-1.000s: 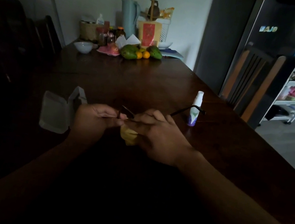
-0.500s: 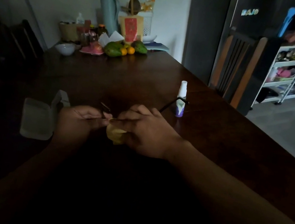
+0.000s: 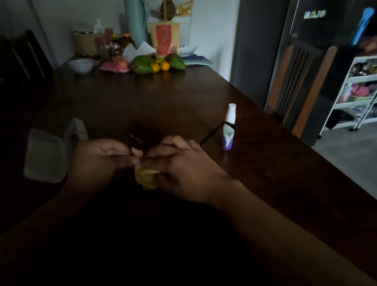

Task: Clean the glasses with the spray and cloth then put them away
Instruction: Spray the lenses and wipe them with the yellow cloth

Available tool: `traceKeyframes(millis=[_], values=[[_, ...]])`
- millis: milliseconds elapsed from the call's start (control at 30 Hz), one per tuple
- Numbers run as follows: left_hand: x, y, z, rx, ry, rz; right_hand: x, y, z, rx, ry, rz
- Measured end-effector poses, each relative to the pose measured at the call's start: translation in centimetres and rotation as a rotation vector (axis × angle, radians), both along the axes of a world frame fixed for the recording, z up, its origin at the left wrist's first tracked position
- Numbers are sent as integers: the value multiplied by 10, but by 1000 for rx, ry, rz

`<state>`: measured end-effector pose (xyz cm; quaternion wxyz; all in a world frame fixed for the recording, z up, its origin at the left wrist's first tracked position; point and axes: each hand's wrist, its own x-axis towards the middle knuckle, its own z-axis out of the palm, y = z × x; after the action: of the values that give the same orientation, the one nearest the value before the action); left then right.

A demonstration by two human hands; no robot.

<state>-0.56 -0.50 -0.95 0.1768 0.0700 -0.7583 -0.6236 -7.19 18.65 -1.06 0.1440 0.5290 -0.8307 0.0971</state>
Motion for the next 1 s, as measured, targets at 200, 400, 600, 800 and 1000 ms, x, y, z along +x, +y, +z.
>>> traceKeyframes(millis=[200, 400, 600, 800, 1000], values=[[-2, -2, 2, -81, -8, -12, -8, 9, 3, -5, 22, -46], [-2, -7, 2, -79, -23, -33, -1, -1, -2, -14, 82, -46], [-1, -6, 0, -57, 0, -7, -6, 7, 1, -29, 84, -69], [2, -2, 0, -23, 79, 12, 0, -3, 0, 3, 100, -59], [1, -2, 2, -40, 30, 4, -9, 13, 5, 39, 123, -122]])
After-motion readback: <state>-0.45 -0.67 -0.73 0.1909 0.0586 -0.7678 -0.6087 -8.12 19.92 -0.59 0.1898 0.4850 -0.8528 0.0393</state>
